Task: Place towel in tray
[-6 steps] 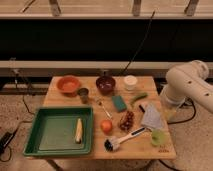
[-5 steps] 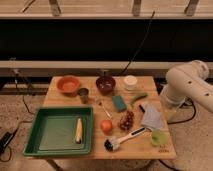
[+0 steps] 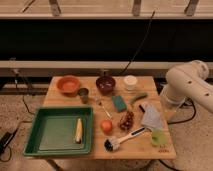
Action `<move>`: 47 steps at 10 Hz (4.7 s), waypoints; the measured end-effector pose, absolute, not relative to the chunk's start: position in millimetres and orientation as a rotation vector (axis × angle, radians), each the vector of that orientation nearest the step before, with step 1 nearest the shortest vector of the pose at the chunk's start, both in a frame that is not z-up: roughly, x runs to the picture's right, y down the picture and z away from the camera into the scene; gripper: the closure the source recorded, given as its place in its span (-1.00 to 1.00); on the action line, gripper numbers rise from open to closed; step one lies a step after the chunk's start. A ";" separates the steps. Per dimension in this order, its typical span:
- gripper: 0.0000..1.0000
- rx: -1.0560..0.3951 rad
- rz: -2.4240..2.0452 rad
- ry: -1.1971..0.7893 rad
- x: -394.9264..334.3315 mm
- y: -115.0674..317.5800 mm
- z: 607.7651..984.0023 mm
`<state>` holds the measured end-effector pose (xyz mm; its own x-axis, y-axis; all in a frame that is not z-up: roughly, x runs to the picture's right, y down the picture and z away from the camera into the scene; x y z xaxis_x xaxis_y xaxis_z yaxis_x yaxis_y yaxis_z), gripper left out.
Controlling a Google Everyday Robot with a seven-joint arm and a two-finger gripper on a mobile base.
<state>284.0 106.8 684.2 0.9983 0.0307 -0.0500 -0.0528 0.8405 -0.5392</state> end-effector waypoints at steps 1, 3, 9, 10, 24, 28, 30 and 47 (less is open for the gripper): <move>-0.30 -0.571 0.044 0.040 284.0 106.8 684.2; -0.30 -0.571 0.044 0.040 284.0 106.8 684.2; -0.30 -0.571 0.044 0.040 284.0 106.8 684.2; -0.30 -0.571 0.044 0.040 284.0 106.8 684.2; -0.30 -0.542 -0.106 -0.112 253.0 119.5 750.3; -0.30 -0.585 -0.268 -0.217 236.6 141.8 779.0; -0.30 -0.616 -0.346 -0.259 230.5 152.4 787.7; 0.02 -0.713 -0.606 -0.385 262.2 203.2 835.0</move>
